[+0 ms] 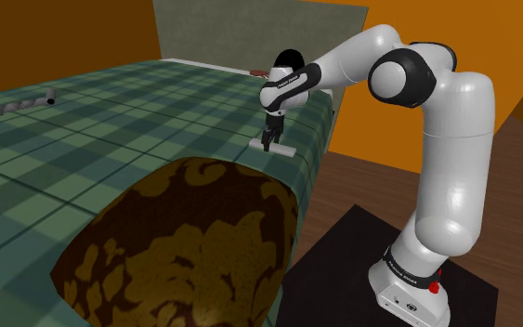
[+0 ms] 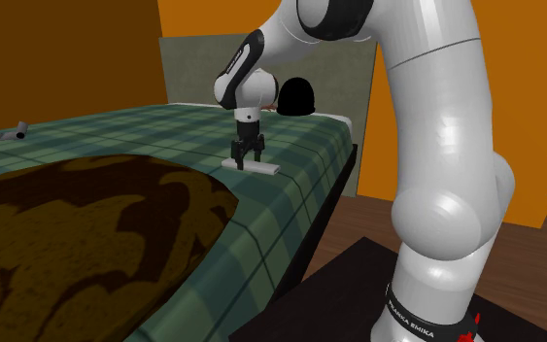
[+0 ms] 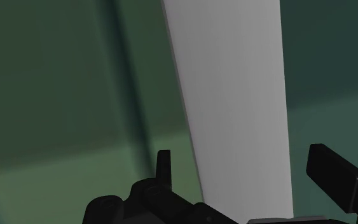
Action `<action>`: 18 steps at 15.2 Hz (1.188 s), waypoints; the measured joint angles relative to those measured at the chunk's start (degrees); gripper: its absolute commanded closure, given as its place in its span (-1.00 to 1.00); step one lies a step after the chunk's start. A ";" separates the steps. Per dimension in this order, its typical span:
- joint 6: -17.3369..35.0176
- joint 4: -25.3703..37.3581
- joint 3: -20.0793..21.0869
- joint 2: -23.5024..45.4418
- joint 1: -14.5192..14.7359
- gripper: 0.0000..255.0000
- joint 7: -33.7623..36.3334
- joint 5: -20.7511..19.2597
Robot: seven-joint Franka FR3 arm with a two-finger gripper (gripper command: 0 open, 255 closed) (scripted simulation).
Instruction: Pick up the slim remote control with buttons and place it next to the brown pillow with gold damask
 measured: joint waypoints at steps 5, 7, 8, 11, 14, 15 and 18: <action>-0.02 0.07 0.02 -0.03 0.01 1.00 -0.02 0.00; 0.04 0.03 0.01 -0.05 0.01 1.00 -0.04 0.00; 0.05 0.03 0.01 -0.05 0.00 1.00 -0.04 0.00; 0.07 0.04 0.01 -0.04 0.00 1.00 -0.05 0.00; -0.70 0.16 -0.07 -0.58 0.06 1.00 0.11 -0.17; -1.19 0.28 -0.13 -0.93 0.04 1.00 0.11 -0.26; -3.38 1.65 -0.24 -1.77 0.14 1.00 0.41 -0.57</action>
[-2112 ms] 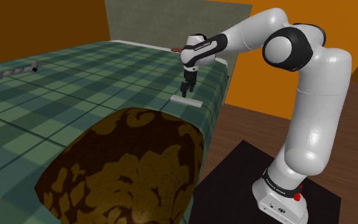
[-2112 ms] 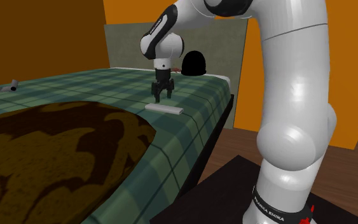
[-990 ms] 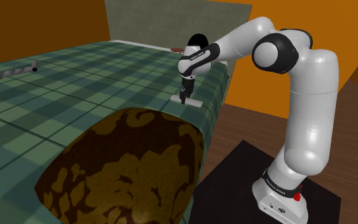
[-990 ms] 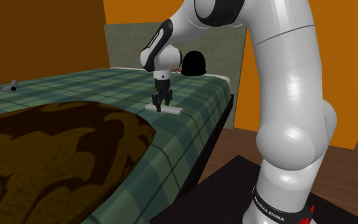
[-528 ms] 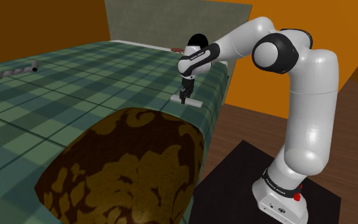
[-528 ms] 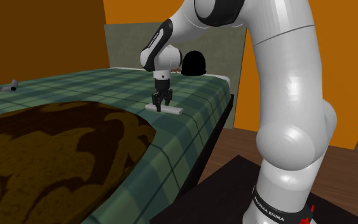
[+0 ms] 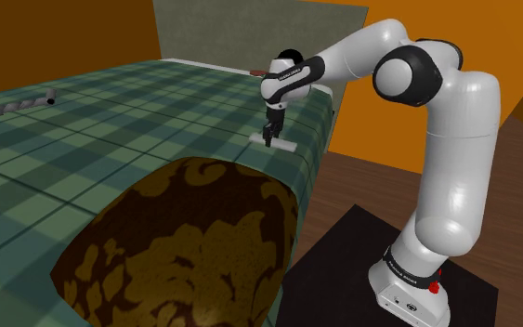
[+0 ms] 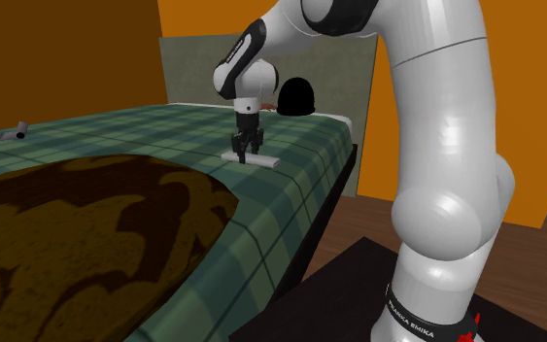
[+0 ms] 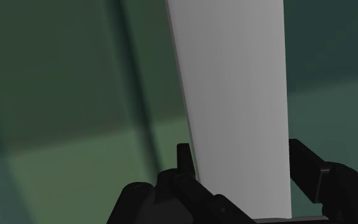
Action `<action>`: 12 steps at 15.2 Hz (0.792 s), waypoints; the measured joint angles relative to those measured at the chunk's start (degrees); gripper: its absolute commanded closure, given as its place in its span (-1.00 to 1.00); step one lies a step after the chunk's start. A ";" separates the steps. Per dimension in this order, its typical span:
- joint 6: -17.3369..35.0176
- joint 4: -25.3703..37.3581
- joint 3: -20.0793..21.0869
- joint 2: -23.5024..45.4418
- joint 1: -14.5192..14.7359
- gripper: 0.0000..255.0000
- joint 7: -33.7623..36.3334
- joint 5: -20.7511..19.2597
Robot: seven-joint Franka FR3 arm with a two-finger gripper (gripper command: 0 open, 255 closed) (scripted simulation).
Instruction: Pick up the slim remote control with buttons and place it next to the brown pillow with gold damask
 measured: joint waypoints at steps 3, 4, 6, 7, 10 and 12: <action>-1.75 0.79 -0.13 -0.99 0.05 1.00 0.17 -0.30; -2.39 1.10 -0.17 -1.32 0.08 1.00 0.26 -0.40; -3.79 1.81 -0.27 -2.04 0.08 1.00 0.34 -0.61; -4.45 2.42 -0.28 -2.10 0.08 1.00 0.41 -0.65; -6.40 3.56 -0.36 -2.93 0.15 1.00 0.63 -0.91; -7.81 4.46 -0.43 -3.44 0.16 1.00 0.72 -1.07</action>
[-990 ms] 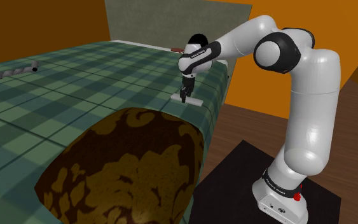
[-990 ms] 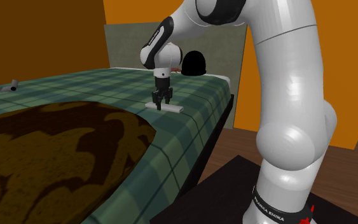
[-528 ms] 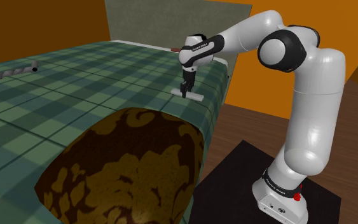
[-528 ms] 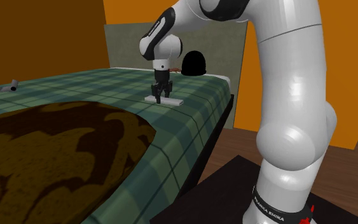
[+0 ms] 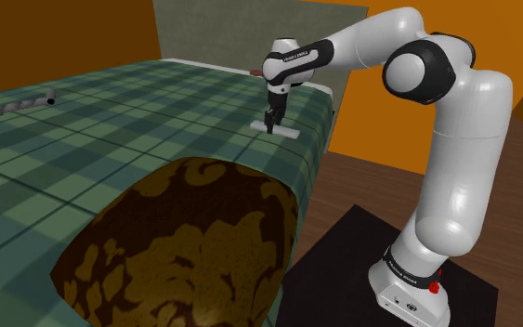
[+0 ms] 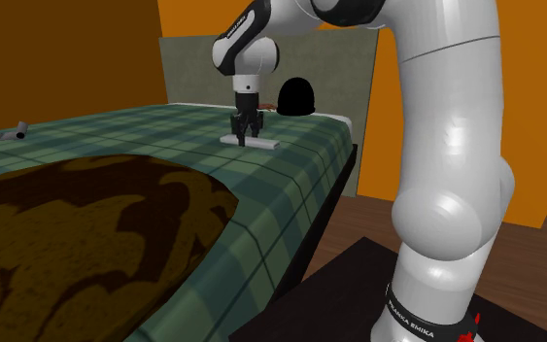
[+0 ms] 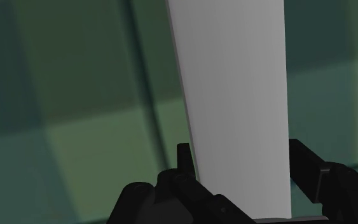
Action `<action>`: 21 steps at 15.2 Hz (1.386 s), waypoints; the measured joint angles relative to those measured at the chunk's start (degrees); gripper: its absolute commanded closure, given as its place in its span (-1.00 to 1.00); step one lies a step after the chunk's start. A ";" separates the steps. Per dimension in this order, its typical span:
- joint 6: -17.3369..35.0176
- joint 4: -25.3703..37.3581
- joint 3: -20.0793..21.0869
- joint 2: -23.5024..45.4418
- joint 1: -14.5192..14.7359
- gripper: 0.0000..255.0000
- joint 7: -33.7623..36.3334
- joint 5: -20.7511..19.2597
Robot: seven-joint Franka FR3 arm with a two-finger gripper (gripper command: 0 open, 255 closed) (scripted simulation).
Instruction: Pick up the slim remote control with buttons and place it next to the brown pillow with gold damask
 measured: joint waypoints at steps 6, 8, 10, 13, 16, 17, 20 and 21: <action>-4.09 2.86 -0.09 -1.28 0.12 1.00 0.45 -0.41; -5.60 4.19 -0.13 -1.48 0.08 1.00 0.51 -0.48; -7.04 5.42 -0.22 -1.68 -0.03 1.00 0.43 -0.56; -9.22 7.37 -0.22 -1.92 0.00 1.00 0.63 -0.65; -11.56 9.53 -0.26 -2.12 -0.04 1.00 0.74 -0.73; -12.35 10.30 -0.26 -2.13 -0.05 1.00 0.80 -0.75; -14.69 12.42 -0.29 -2.37 -0.06 1.00 0.94 -0.83; -15.39 13.21 -0.31 -2.29 -0.12 1.00 0.92 -0.81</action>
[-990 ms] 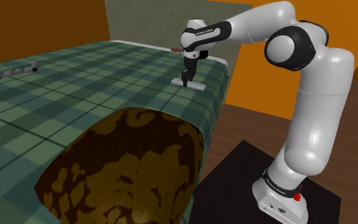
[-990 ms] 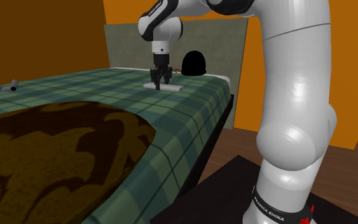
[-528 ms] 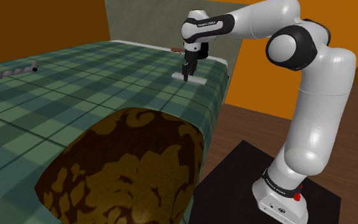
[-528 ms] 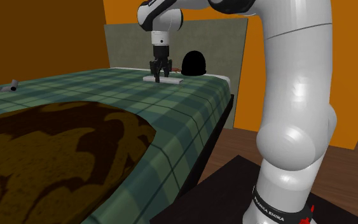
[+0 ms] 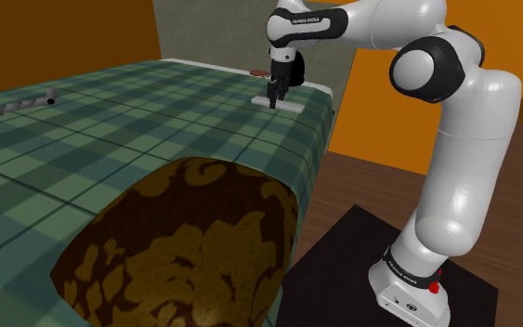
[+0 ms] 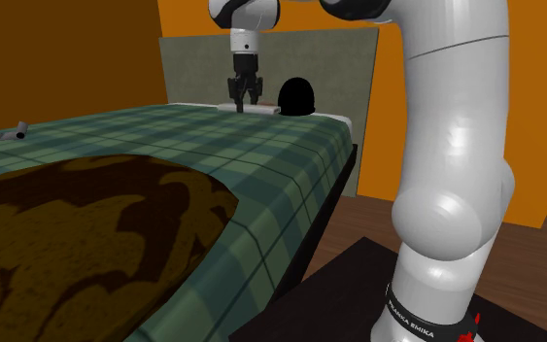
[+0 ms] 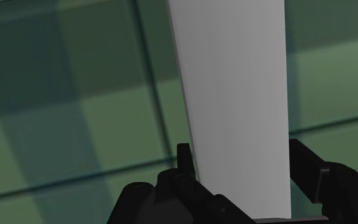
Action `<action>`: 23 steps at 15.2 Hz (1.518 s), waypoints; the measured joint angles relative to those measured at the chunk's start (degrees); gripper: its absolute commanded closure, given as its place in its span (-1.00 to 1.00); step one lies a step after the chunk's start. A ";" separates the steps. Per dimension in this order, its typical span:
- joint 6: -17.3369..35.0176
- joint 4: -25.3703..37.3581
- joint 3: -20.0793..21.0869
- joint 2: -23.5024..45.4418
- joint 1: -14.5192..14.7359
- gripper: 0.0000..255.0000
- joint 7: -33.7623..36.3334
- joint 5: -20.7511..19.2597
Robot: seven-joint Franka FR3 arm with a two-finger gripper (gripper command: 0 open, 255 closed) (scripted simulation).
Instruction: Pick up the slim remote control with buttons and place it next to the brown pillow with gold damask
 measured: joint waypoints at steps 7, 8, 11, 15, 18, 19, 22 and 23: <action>-5.72 6.66 -0.05 0.97 -0.29 1.00 0.14 0.17; -6.60 7.65 -0.11 1.08 -0.42 1.00 0.02 0.21; -8.77 10.34 -0.15 1.61 -0.61 1.00 0.00 0.33; -6.81 2.21 0.85 -4.78 2.10 1.00 3.26 -1.19; -5.36 -4.18 2.26 -9.91 4.42 1.00 6.83 -2.34; -4.66 -6.73 2.82 -11.84 5.18 1.00 8.11 -2.71; -3.74 -12.35 4.50 -16.64 6.99 1.00 11.64 -3.48; -3.37 -14.33 5.12 -18.30 7.56 1.00 12.85 -3.68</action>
